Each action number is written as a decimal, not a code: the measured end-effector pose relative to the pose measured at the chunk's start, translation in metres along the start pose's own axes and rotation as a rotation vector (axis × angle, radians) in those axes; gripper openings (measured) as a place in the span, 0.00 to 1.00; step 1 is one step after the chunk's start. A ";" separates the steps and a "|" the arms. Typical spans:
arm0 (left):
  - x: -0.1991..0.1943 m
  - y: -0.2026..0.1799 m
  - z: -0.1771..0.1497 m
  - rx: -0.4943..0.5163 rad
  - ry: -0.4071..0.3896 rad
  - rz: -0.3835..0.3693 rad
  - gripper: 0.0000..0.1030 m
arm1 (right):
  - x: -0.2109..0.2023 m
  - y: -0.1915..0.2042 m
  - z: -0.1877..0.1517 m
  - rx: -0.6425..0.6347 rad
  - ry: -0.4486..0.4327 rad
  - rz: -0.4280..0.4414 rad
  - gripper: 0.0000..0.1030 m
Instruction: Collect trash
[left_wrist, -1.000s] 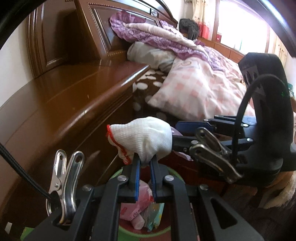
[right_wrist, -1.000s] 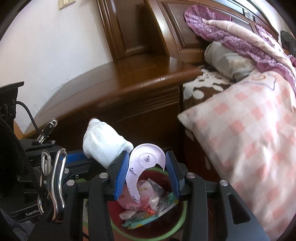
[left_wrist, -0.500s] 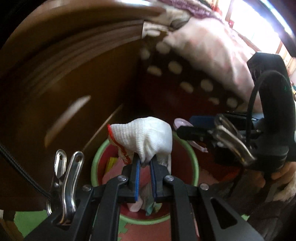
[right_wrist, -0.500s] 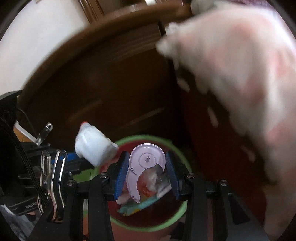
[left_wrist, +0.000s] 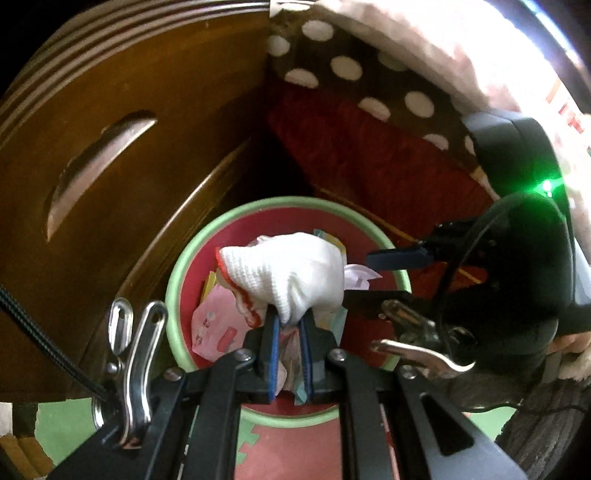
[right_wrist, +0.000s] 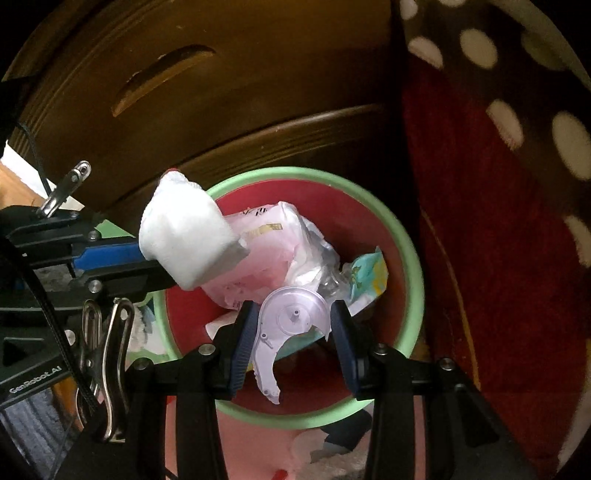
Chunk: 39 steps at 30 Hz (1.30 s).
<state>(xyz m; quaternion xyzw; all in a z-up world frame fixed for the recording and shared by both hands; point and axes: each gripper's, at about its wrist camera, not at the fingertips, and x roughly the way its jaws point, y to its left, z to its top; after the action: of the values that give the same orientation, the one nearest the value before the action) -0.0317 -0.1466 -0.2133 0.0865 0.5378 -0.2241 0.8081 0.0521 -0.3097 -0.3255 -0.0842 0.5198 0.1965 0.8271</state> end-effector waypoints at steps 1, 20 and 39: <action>0.003 0.001 0.001 -0.002 0.004 0.002 0.10 | 0.001 0.000 0.000 0.004 0.006 0.002 0.40; 0.021 0.010 -0.002 -0.034 0.077 0.074 0.44 | 0.031 -0.001 -0.003 0.000 0.069 -0.045 0.40; -0.018 -0.002 -0.003 -0.002 0.038 0.040 0.61 | 0.024 0.005 -0.012 0.005 0.028 -0.064 0.79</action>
<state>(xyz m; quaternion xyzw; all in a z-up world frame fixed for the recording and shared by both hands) -0.0411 -0.1419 -0.1977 0.1007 0.5515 -0.2058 0.8021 0.0490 -0.3034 -0.3516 -0.1015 0.5288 0.1676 0.8258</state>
